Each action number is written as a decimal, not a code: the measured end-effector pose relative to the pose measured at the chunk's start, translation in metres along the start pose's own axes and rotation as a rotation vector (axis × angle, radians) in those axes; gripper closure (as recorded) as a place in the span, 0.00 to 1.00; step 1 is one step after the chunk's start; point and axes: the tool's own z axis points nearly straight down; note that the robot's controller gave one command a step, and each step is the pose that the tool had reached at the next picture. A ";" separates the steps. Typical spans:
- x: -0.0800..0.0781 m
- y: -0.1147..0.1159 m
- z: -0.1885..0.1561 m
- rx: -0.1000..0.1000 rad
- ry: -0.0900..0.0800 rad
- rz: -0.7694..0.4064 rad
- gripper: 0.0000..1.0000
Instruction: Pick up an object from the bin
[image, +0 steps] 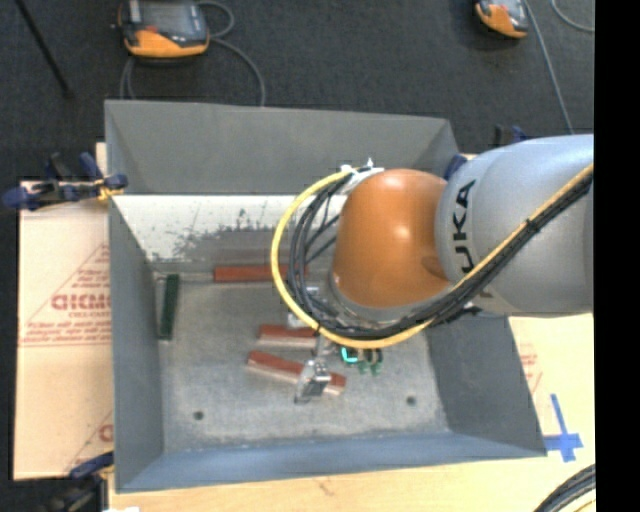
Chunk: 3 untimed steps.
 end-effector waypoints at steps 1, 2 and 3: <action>-0.042 -0.031 0.095 -0.005 0.012 -0.232 1.00; -0.044 -0.033 0.104 -0.003 -0.016 -0.229 0.00; -0.040 -0.036 0.105 -0.001 0.003 -0.223 1.00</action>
Offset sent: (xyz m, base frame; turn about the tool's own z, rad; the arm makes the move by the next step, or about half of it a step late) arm 0.0000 0.0000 0.0000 0.0000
